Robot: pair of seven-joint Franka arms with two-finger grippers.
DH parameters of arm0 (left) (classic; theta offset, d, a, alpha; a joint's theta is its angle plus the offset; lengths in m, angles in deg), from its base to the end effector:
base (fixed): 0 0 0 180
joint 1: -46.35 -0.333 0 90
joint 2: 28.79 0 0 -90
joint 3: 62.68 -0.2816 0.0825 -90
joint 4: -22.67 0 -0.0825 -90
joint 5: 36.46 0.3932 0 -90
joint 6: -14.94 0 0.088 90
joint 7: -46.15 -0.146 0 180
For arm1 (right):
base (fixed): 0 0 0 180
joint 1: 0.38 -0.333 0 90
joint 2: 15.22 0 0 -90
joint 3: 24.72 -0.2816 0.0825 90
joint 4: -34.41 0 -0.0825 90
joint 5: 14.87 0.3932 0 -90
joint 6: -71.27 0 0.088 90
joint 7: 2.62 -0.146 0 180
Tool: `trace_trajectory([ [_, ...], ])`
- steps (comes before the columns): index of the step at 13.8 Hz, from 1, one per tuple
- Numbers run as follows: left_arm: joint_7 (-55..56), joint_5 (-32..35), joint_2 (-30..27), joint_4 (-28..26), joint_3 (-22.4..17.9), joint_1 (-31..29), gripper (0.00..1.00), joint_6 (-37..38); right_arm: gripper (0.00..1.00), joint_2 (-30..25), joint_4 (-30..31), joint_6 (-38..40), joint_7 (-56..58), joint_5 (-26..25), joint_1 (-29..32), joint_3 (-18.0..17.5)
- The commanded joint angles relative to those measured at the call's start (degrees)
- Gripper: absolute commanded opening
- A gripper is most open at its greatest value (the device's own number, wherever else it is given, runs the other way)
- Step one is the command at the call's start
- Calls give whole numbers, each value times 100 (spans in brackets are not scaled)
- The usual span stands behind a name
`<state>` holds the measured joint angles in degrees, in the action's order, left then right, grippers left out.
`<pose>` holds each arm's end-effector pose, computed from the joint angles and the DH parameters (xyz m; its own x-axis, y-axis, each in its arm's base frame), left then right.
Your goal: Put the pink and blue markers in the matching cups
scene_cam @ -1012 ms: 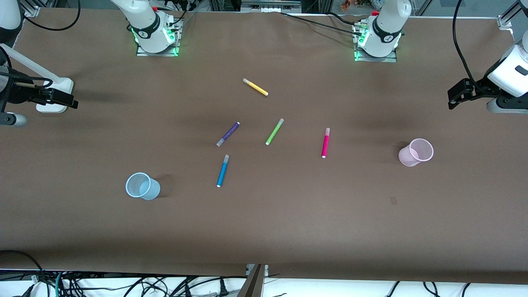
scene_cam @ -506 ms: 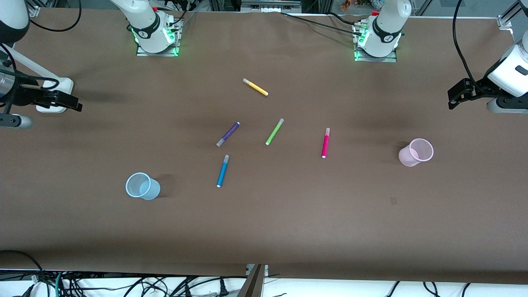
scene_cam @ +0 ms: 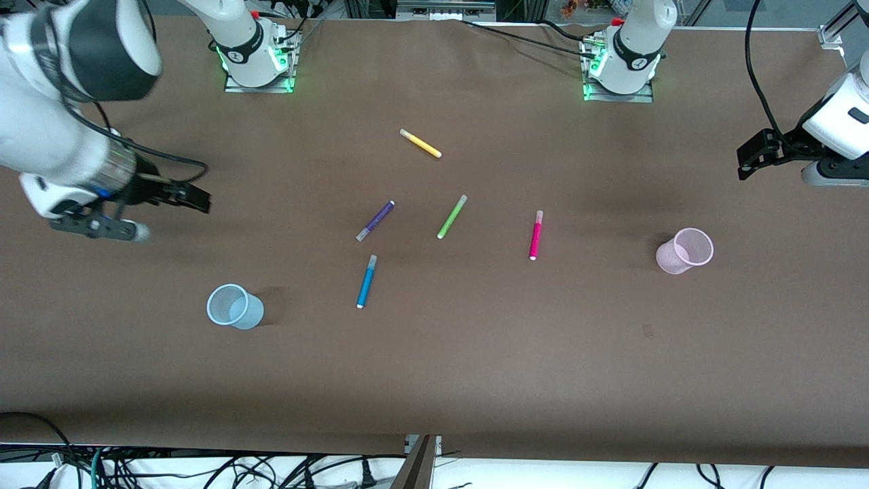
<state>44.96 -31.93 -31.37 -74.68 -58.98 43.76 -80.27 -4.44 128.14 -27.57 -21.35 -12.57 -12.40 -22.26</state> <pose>0.5577 -0.0005 0.5226 0.9989 -0.0472 0.0056 -0.0466 -0.9956 -0.0817 0.5987 0.1073 0.4217 0.9806 -0.1663 -0.1034 -0.1669 -0.9860 0.0025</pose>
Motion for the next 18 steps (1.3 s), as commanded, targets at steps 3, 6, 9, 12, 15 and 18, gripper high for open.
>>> trace_trajectory([
  [3,-66,-110,12,121,-2,4,100,126,99,625,-75,-740,-587,42,-345,18],
  [6,-57,-110,12,129,-2,4,100,126,99,1021,-75,-1215,-1026,42,-590,18],
  [9,-57,-110,12,129,-2,4,100,126,99,1407,-75,-1724,-1342,42,-758,18],
  [12,-57,-110,12,121,-2,4,100,126,99,1855,-92,-2357,-1861,42,-1109,18],
  [15,-57,-110,12,121,-2,4,100,126,99,2313,-92,-2937,-2116,42,-1320,18],
  [18,-57,-110,12,121,-2,4,100,126,99,2630,-92,-3255,-2459,42,-1505,18],
])
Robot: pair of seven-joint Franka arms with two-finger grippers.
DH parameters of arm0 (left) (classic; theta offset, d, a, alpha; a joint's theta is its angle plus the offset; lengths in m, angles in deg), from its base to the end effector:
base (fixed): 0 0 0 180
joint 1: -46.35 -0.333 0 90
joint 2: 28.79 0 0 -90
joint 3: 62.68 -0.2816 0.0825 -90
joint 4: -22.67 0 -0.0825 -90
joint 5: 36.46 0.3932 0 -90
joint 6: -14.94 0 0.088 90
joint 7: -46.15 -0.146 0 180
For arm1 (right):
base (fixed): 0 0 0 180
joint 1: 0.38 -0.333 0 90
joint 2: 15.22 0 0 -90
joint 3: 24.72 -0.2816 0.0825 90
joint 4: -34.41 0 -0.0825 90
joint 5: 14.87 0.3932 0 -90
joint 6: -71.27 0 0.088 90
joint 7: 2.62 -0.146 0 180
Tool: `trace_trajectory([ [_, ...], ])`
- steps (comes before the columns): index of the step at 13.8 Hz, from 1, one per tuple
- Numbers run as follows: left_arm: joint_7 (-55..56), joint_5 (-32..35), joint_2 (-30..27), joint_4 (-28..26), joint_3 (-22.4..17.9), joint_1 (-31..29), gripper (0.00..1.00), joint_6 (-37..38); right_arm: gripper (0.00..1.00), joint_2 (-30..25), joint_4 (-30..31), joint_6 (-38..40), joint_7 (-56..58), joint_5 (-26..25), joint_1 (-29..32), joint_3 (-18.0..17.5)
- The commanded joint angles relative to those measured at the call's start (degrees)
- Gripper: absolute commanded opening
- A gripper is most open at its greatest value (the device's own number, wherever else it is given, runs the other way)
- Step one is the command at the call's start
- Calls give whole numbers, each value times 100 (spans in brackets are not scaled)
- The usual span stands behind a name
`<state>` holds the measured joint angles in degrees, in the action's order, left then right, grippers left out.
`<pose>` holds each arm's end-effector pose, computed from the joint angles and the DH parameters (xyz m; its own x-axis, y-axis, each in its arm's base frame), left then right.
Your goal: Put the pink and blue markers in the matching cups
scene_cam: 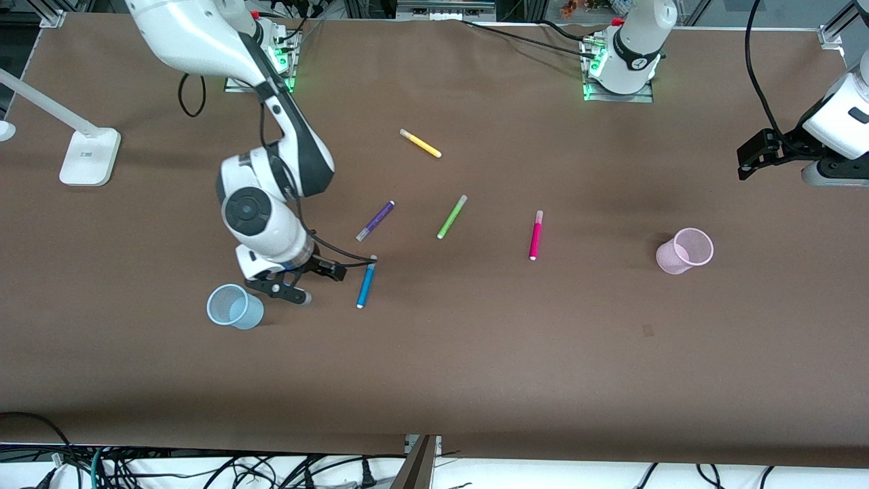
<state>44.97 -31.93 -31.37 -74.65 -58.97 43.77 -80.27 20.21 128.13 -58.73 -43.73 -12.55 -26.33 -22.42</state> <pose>0.5578 -0.0007 0.5229 0.9989 -0.0474 0.0061 -0.0467 -0.9956 -0.0818 0.6192 0.2754 0.1860 0.9483 -0.3174 0.0063 -0.3172 -0.9482 -0.0163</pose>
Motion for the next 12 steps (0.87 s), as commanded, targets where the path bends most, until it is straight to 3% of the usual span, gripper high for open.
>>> trace_trajectory([
  [1,-57,-110,13,126,-2,3,100,126,99,244,-91,-218,-239,40,-155,33],
  [7,-48,-119,-23,144,33,21,100,415,99,648,-99,-903,-248,629,-463,33],
  [12,-57,-285,4,337,15,21,100,794,98,930,-108,-1194,-117,568,-569,33],
])
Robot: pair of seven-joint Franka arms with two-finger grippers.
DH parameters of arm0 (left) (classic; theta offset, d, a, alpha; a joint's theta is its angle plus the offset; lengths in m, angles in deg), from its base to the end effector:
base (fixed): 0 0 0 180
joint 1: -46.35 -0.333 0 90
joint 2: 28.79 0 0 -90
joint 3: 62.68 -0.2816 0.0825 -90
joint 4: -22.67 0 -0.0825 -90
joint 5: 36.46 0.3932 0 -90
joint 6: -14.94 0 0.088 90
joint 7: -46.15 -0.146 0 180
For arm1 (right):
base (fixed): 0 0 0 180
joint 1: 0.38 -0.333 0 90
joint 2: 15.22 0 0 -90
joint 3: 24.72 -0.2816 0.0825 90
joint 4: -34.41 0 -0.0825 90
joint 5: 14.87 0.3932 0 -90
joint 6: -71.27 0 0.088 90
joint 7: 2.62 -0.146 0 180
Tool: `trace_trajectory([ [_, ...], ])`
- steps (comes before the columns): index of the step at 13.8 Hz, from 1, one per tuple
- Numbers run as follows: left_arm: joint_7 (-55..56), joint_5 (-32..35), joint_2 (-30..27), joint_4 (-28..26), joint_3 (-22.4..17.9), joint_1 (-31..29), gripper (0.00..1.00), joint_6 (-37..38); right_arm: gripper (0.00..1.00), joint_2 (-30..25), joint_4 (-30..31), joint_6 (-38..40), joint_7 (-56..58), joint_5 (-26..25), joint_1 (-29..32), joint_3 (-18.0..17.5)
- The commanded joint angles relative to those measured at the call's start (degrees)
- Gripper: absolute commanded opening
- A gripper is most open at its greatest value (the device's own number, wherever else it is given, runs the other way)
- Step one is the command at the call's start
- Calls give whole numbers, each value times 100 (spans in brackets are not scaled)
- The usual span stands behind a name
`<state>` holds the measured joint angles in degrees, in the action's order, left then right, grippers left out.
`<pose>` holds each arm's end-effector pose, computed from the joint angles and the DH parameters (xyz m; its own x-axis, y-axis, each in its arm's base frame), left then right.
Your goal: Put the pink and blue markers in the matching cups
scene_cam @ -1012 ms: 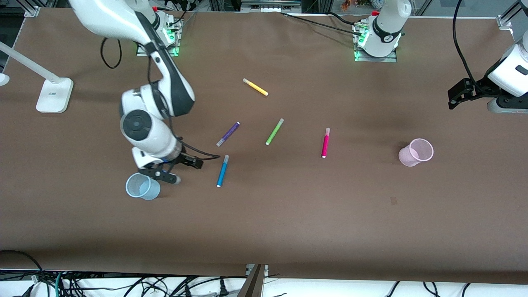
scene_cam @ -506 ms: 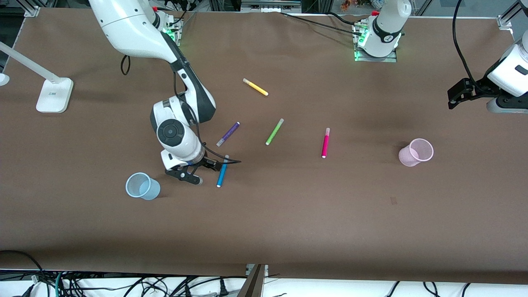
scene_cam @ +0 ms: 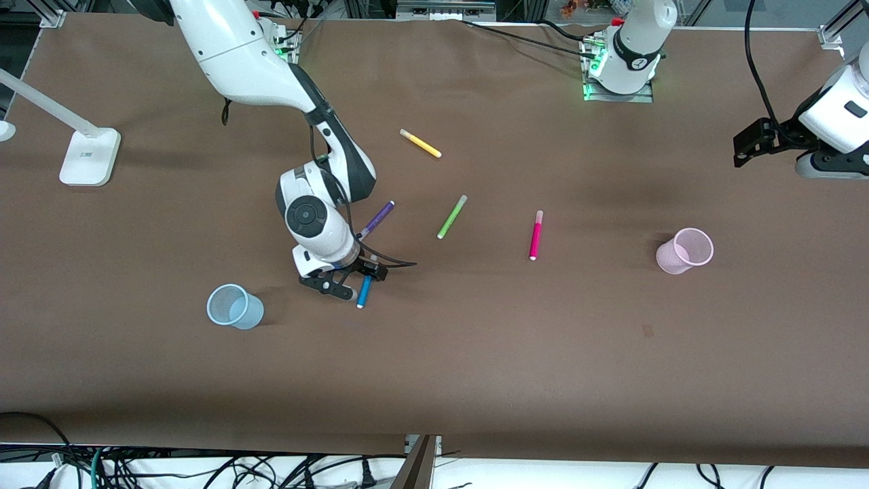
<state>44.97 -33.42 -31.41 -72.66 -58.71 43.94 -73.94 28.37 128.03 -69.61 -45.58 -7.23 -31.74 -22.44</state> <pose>0.5443 -0.0076 0.5305 0.9966 -0.0464 -0.0680 -0.0502 -0.9972 -0.0547 0.5912 0.3339 0.1079 0.9456 -0.3252 0.0027 -0.3237 -0.9420 -0.0888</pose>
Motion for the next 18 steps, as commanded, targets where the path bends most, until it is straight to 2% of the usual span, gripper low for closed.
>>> trace_trajectory([
  [1,-57,-137,17,147,-10,3,100,144,85,158,-108,-114,181,9,-45,36],
  [3,-57,-137,8,138,7,3,100,143,38,176,-125,-115,358,9,-45,36],
  [4,-48,-146,8,129,7,3,100,187,10,176,-125,-115,367,0,-45,36],
  [5,-57,-146,8,112,7,3,100,248,0,176,-125,-115,402,0,-45,36],
  [7,-57,-181,113,129,7,12,100,249,0,150,-134,-115,498,0,-28,45],
  [8,-48,-416,166,129,7,12,100,258,0,115,-195,-71,569,35,7,53],
  [10,-48,-568,394,103,16,29,100,284,0,71,-397,261,578,62,95,62],
  [13,22,-559,999,85,340,134,100,232,0,44,-1177,1524,622,79,358,54],
  [15,31,-550,1430,86,464,170,100,-301,0,-69,-1748,2587,884,97,656,45],
  [18,31,-542,2106,50,508,301,100,-1321,0,-122,-2312,3697,1472,123,1157,45],
])
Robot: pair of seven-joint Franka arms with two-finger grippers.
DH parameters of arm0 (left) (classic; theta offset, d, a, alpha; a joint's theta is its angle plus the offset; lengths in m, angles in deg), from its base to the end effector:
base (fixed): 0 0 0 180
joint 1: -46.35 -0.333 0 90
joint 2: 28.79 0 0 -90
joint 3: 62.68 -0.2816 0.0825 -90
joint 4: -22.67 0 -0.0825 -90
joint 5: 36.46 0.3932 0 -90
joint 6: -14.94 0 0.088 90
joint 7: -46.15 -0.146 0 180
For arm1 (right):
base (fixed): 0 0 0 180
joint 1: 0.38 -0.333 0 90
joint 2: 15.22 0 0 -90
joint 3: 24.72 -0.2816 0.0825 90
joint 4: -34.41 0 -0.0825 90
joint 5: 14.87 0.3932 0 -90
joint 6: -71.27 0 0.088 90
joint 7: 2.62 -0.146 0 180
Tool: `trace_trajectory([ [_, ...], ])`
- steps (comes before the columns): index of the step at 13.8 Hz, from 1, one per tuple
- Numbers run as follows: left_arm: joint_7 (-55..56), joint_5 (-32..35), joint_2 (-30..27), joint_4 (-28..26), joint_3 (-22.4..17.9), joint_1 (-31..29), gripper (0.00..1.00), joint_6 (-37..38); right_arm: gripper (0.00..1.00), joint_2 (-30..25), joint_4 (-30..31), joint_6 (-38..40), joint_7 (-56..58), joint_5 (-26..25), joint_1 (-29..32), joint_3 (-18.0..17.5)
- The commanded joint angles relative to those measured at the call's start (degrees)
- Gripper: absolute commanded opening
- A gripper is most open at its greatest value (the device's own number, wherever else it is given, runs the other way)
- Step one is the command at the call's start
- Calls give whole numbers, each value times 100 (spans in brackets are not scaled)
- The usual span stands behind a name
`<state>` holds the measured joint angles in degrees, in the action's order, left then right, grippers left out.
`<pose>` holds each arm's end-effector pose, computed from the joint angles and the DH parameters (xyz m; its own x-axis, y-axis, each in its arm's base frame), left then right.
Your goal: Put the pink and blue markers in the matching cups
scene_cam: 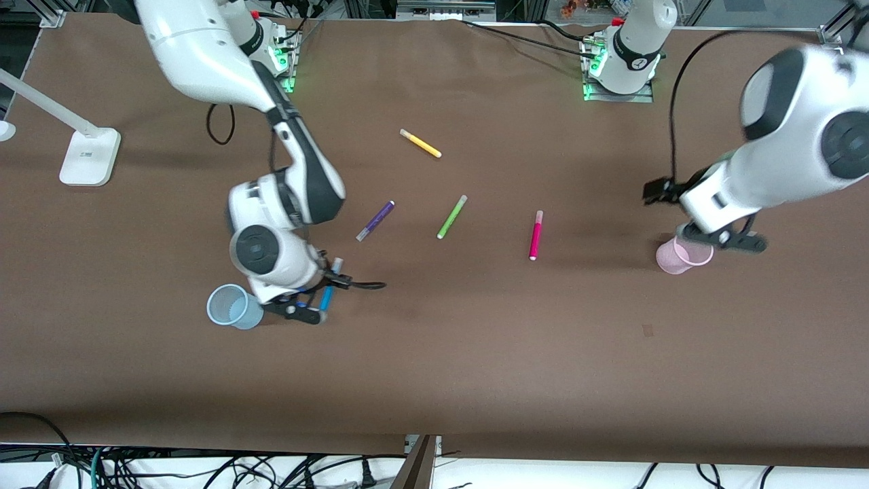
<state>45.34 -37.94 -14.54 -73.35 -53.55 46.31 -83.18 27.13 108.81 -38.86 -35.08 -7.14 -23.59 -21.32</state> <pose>0.5945 -0.0943 0.3675 0.9638 -0.1682 -0.2066 -0.1578 -0.9853 0.0662 0.6606 0.2605 0.2281 0.9566 -0.2554 -0.1404 -0.2588 -0.9659 -0.0060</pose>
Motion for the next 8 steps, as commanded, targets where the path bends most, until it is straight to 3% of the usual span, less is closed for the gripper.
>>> trace_trajectory([
  [1,2,-37,604,110,-16,204,100,-679,0,-16,-539,886,677,315,517,-59],
  [5,125,7,1535,66,-25,732,100,-1620,0,-34,-769,1556,1400,1536,1536,-68],
  [8,125,7,1573,-555,-17,969,100,-2034,0,10,-761,1662,1427,2161,2081,-68],
])
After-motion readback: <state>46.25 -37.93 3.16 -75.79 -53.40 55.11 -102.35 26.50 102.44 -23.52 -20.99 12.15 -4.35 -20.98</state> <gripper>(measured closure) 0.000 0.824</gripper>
